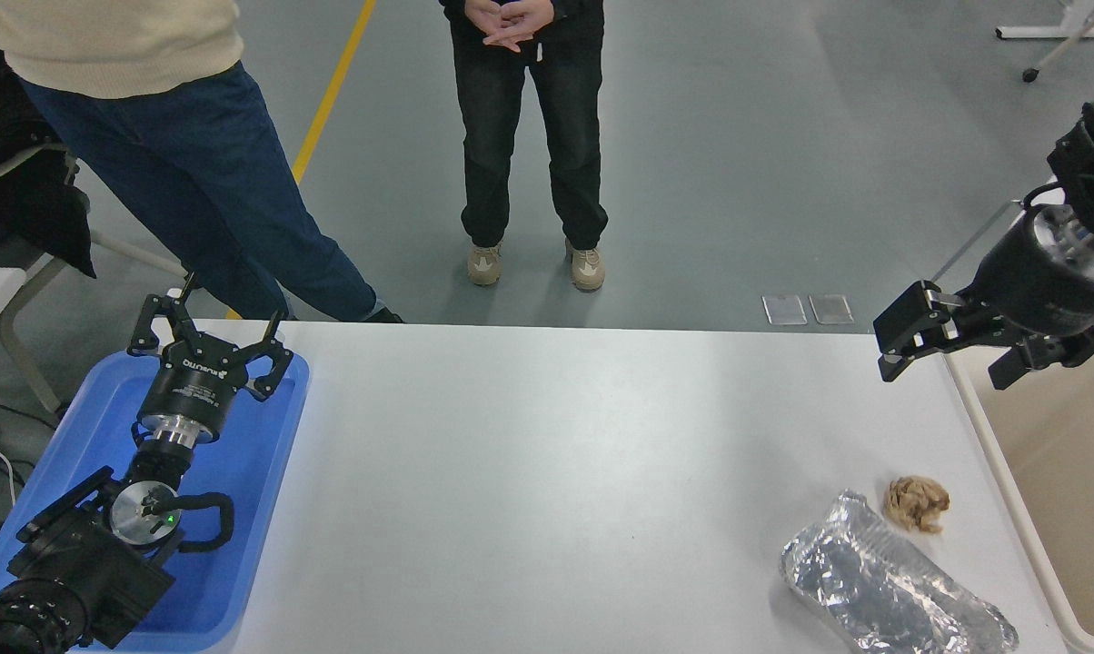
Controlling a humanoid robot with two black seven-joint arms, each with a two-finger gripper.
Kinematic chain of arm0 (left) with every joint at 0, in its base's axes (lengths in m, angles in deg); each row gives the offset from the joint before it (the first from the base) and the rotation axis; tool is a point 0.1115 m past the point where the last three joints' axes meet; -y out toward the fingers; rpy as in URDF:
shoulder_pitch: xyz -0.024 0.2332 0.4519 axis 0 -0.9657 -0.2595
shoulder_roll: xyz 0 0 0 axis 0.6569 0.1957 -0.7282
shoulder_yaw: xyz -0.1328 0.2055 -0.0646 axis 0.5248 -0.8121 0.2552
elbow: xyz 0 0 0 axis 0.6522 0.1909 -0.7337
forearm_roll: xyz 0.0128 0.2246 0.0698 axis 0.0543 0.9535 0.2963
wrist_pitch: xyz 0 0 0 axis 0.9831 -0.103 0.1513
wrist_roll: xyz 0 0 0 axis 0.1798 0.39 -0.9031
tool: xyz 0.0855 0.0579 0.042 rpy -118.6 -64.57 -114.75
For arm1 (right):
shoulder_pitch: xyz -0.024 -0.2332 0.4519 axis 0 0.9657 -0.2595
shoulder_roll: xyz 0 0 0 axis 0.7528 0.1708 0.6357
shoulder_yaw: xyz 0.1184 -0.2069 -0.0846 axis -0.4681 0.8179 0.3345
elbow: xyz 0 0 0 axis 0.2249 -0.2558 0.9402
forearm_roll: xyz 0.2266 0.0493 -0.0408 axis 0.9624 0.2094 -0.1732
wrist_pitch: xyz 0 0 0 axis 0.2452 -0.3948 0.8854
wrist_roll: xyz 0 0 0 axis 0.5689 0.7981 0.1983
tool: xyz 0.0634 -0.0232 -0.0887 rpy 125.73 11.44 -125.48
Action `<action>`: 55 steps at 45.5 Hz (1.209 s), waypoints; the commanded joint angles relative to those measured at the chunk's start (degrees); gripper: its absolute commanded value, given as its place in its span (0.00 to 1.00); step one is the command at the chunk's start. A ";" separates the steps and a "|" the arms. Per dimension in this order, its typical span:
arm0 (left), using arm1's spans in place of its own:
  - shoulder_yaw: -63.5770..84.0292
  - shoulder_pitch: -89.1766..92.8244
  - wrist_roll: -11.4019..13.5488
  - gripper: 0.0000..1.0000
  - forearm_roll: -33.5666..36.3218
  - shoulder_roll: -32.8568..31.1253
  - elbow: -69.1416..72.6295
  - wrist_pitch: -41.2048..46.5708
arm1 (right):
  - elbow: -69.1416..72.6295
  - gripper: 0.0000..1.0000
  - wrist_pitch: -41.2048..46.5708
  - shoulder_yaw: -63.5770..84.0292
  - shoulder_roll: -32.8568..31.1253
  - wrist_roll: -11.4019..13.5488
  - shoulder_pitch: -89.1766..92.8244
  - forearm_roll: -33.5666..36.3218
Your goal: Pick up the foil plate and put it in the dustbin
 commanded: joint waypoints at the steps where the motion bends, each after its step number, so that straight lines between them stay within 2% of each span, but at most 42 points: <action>1: 0.00 0.00 0.00 1.00 -0.01 0.00 0.00 0.00 | 0.07 1.00 -1.78 -3.97 -2.99 2.61 7.46 -16.11; 8: 0.00 0.00 0.00 1.00 -0.01 0.00 0.00 0.00 | -0.20 1.00 -6.96 -6.26 -6.94 2.79 10.54 -20.70; 11: 0.00 0.00 0.00 1.00 -0.01 0.00 0.00 0.00 | -0.11 0.98 -8.80 -7.05 -7.47 2.79 12.99 -21.66; 15: 0.00 0.08 0.00 1.00 -0.10 0.00 0.00 0.00 | -0.11 0.92 -11.70 -9.16 -7.21 3.14 18.00 -26.75; 19: 0.00 0.08 0.00 1.00 -0.01 0.00 0.00 0.00 | -0.11 0.92 -14.43 -11.44 -7.47 4.63 22.75 -32.38; 23: 0.00 0.08 0.00 1.00 -0.01 0.00 0.00 0.00 | -0.29 0.92 -17.24 -14.51 -8.00 6.57 27.41 -34.85; 33: 0.00 0.17 -0.09 1.00 -0.01 0.00 0.00 0.00 | -5.91 0.92 -24.71 -20.76 -8.53 7.27 38.92 -36.25; 38: 0.00 0.17 -0.09 1.00 0.07 0.00 0.00 0.00 | -6.26 0.92 -24.98 -21.90 -8.53 7.19 41.83 -38.98; 48: 0.00 0.17 -0.09 1.00 0.07 0.00 0.00 0.00 | -6.26 0.91 -25.16 -24.72 -8.44 7.19 45.70 -39.25; 55: 0.00 0.17 -0.09 1.00 0.07 -0.09 0.00 0.00 | -6.53 0.90 -31.83 -24.63 -7.04 7.27 48.86 -39.33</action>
